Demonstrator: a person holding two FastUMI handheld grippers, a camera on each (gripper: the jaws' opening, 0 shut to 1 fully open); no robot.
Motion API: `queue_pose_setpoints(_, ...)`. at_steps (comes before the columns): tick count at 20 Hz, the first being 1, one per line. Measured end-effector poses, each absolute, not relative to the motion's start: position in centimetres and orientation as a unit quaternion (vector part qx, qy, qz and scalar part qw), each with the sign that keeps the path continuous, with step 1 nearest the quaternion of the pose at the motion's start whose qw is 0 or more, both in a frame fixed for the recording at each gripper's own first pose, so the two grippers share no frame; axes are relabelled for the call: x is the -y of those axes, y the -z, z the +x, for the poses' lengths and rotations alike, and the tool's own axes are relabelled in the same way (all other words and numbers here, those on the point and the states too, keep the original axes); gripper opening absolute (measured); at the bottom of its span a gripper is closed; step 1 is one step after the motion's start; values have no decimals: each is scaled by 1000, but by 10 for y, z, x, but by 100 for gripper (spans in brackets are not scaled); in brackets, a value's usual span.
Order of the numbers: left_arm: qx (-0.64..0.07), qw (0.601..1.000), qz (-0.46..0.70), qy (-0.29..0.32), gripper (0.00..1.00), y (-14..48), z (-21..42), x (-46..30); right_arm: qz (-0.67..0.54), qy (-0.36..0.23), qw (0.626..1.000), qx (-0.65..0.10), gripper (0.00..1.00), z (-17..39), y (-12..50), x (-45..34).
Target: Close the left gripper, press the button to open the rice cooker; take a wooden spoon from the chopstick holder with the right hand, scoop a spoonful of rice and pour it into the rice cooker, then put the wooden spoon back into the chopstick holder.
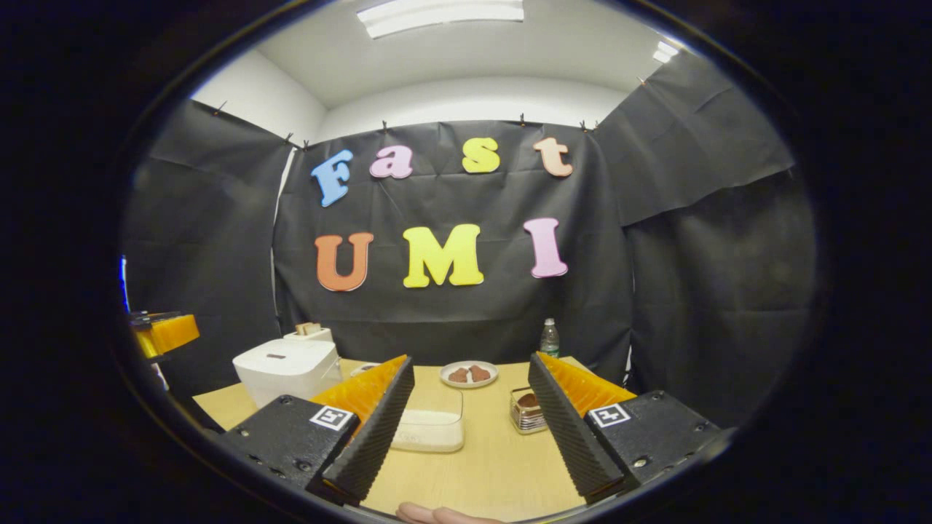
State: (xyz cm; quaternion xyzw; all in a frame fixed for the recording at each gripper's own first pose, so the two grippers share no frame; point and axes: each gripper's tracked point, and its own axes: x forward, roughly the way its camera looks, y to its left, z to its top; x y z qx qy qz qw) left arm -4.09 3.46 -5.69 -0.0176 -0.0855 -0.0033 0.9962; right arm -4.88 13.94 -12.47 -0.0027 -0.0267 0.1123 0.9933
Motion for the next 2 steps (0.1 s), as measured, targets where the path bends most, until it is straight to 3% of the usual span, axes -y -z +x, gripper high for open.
queue_pose_setpoints(2, 86, 996, -23, 0, 94, 57, -41, -38, -5, -111, 993, 26, 100, -47, 124, -137)
